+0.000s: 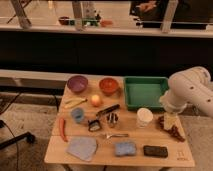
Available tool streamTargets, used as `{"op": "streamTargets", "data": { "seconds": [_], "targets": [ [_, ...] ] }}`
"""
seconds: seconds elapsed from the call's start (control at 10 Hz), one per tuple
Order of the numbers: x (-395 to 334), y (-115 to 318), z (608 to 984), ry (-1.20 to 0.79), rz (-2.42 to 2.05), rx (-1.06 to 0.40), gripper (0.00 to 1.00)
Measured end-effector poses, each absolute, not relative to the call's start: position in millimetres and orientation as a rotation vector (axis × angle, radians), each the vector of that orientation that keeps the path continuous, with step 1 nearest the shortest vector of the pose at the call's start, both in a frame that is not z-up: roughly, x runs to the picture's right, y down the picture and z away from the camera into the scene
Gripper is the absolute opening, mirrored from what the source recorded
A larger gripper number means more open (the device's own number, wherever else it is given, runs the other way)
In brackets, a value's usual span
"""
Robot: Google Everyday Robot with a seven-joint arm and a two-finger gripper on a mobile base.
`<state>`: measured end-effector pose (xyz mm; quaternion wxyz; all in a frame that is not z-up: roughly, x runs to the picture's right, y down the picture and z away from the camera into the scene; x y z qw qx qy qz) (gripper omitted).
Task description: Place banana in plastic cup
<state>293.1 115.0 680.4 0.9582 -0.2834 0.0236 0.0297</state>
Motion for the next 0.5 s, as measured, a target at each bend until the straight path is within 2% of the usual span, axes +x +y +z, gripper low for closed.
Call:
{"op": "streamTargets", "data": {
  "seconds": [0.5],
  "targets": [
    [283.8,104.2,682.8,0.031,0.064,-0.533,0.8]
  ]
}}
